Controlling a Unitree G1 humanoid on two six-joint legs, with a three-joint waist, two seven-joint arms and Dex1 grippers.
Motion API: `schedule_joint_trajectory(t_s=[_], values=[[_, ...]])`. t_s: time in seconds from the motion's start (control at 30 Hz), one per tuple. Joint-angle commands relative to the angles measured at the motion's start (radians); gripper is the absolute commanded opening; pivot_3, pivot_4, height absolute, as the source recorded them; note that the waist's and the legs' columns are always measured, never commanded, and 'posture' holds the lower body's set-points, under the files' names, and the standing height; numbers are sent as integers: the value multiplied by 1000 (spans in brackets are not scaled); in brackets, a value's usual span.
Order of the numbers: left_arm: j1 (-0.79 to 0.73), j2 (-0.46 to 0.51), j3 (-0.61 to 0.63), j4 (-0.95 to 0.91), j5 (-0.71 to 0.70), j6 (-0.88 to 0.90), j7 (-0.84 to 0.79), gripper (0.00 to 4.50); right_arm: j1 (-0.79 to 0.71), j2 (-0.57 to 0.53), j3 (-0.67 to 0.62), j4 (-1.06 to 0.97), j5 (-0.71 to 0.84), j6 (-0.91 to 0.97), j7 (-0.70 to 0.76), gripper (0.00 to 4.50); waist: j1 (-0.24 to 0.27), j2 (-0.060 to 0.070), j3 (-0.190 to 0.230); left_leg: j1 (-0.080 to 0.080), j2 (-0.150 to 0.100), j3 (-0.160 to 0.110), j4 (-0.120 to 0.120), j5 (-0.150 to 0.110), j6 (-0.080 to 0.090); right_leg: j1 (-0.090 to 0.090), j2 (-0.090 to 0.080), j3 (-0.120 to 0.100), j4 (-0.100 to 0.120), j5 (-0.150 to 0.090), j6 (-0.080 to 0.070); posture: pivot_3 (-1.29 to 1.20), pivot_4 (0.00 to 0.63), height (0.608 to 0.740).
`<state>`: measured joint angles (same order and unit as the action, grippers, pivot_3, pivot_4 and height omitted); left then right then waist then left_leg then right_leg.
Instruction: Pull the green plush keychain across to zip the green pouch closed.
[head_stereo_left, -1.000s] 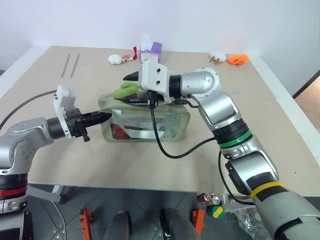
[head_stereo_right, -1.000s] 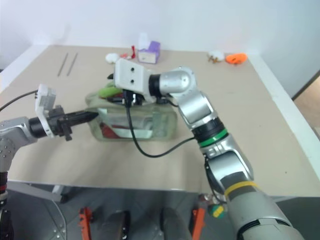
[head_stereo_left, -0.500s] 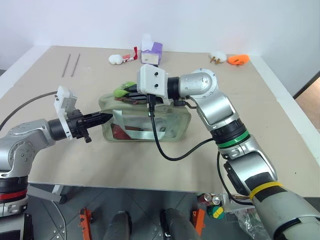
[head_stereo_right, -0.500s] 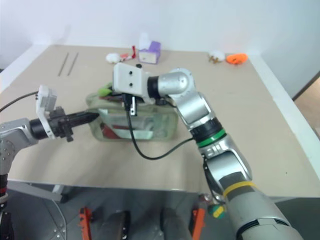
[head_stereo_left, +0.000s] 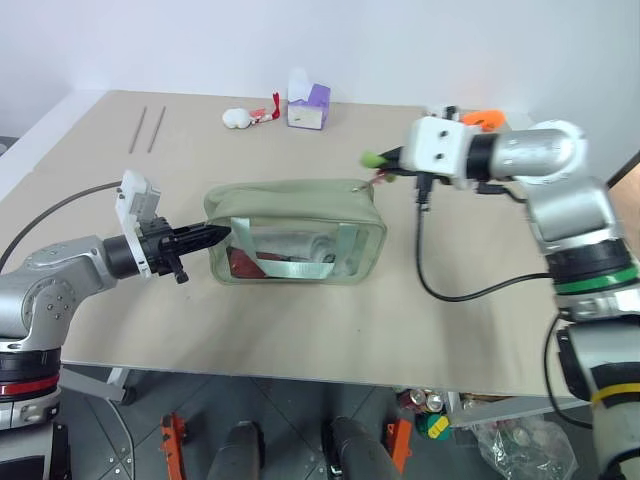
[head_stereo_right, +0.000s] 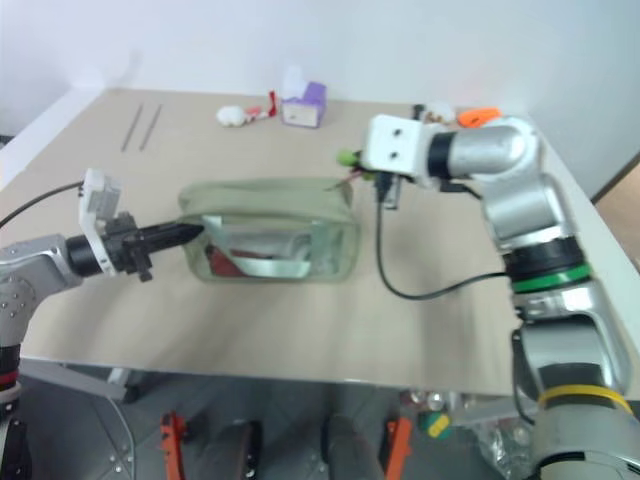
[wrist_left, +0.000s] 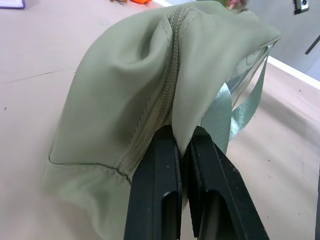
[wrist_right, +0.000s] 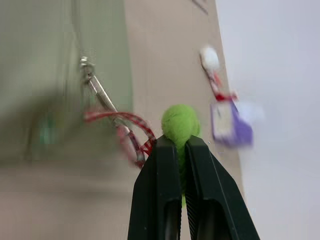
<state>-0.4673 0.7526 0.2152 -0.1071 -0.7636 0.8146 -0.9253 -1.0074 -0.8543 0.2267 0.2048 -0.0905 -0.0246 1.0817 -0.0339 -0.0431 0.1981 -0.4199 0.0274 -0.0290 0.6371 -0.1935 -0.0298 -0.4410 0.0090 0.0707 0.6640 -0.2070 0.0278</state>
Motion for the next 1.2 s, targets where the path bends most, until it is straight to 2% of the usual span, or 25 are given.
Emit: schedule_joint_trajectory(t_s=[0.03, 0.13, 0.23, 0.3, 0.4, 0.5, 0.6, 0.7, 0.87, 1.03, 1.07, 1.1, 1.17, 1.2], values=[[-4, 1, -15, -14, -6, 13, -12, 0, 36, -98, -53, -101, -36, -5, 26, 28, 0, 0, 0, 0, 0, 0, 0, 0, 0, 0, 0, 0, 0, 0, 0, 0, 150, 740], [-6, 6, -15, -11, -8, 15, -15, 0, 105, -171, -56, -196, -41, 2, 63, 28, 2, 1, 0, 0, 0, 0, 0, 0, 0, 0, 0, 0, 0, 0, 0, 0, 150, 740], [-8, 10, -12, -9, -11, 19, -16, 0, 162, -174, -39, -291, -38, 25, 71, 28, 1, 1, 0, 0, 0, 1, 1, 0, 0, 0, 0, 1, 0, -1, -1, 0, 150, 740], [-12, 9, -8, -11, -16, 27, -12, 0, 238, -129, 16, -381, -52, 41, 66, 28, 1, 0, 0, 0, 0, 1, 1, 0, 0, 0, 0, 1, 0, -1, -1, 0, 150, 740], [-13, 6, -1, -12, -22, 35, -9, 0, 332, -41, 112, -414, -127, 38, 28, 28, -1, -2, -1, 2, 1, 1, 1, 0, 0, 2, 1, 1, 0, -1, -2, 0, 150, 740], [-13, 4, 0, -14, -24, 44, -6, 0, 375, 20, 189, -319, -253, -54, -43, 28, -1, -2, -1, 3, 1, 1, 2, 0, 0, 2, 1, 1, 1, -1, -3, 0, 150, 740], [-10, 8, 5, -26, -31, 57, -4, 0, 362, 57, 213, -239, -316, -111, -81, 28, -9, -6, -4, 9, 1, 3, 2, 1, -1, 7, 1, 2, 0, -1, -5, 0, 150, 740], [-11, 15, 9, -28, -30, 66, -4, 0, 336, 69, 206, -184, -330, -151, -83, 28, -14, -7, -4, 19, 1, 3, 1, 1, -1, 16, 1, 1, 0, -3, -7, 0, 150, 740], [-1, 19, 21, -35, -34, 74, -1, 0, 276, 61, 161, -84, -330, -180, -100, 28, -15, -7, -4, 21, 1, 3, 2, 2, -3, 17, 0, 2, 0, -3, -8, 0, 150, 740], [4, 15, 24, -26, -30, 70, 9, 0, 237, 105, 3, -89, -91, 7, -44, 28, -14, -7, -4, 20, 1, 3, 1, 2, -4, 17, 0, 2, 0, -3, -8, 0, 150, 740], [5, 15, 24, -21, -26, 66, 11, 0, 233, 111, -37, -100, -28, 67, -23, 526, -13, -7, -4, 18, 1, 3, -1, 2, -4, 16, 0, 2, 0, -3, -7, 0, 150, 740], [6, 14, 26, -15, -22, 60, 15, 0, 232, 113, -70, -110, 25, 115, -3, 693, -13, -7, -4, 17, 1, 3, -1, 2, -4, 15, 0, 2, 0, -3, -7, 0, 150, 740], [-6, 4, 42, 15, -23, 58, 31, 791, 234, 114, -136, -126, 126, 215, 23, 1389, -12, -6, -4, 15, 1, 1, -2, 2, -4, 14, 1, 1, 0, -4, -6, 0, 150, 740], [-13, -1, 48, 25, -25, 54, 36, 968, 243, 105, -155, -132, 155, 242, 34, 1680, -12, -6, -3, 15, 1, 1, -3, 1, -4, 14, 1, 1, 0, -4, -6, 0, 150, 740]])
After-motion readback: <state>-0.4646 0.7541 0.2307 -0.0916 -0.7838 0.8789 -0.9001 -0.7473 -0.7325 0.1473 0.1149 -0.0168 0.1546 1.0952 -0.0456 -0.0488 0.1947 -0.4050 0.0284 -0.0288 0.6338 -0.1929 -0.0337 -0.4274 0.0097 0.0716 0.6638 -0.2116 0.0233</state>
